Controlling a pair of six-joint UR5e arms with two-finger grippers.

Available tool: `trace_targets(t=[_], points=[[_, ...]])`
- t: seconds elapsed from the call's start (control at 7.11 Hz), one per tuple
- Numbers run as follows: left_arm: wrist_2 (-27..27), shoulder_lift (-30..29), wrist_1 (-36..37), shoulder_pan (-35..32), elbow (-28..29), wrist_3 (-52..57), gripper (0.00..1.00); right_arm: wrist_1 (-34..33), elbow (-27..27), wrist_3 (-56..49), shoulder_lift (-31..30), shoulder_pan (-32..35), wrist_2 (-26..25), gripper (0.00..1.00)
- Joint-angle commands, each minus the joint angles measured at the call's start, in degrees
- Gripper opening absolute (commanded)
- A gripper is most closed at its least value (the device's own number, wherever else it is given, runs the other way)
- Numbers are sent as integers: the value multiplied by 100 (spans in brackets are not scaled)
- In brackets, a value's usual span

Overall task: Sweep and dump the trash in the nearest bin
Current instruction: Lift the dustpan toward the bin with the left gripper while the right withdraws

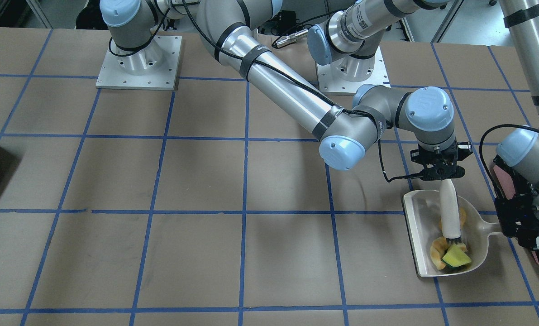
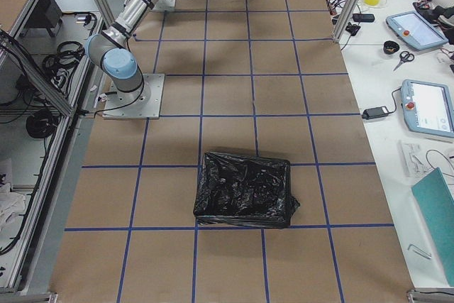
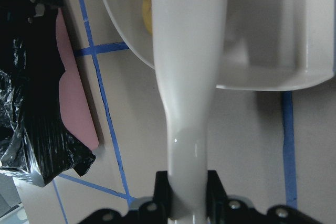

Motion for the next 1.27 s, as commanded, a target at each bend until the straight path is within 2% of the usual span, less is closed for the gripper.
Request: trace_targets(t=[0.0,0.14,0.42,0.56,0.84,0.98,1.12], points=[[-12,1,15,4,0,-7,0,431,245,-100,-474,-5,-46,0],[-55,1,-2,4,0,-7,0,1044,543,-449,-895,-40,-203,0],[-274,210,-72,4,17,-16,0,1314,1490,-871,-1643,-372,-887,0],[-493,343,-229,82,96,-16,0,1462,2043,-1240,-2116,-696,-951,0],[-1334,659,-720,554,228,-59,0,2234,3395,-2355,-3188,-1364,-1616,0],[-1652,765,-1201,871,368,-295,0,2315,4212,-2682,-3715,-1707,-1916,0],[-1655,853,-1545,1126,665,-314,0,2221,4985,-3337,-4164,-2058,-2232,0]])
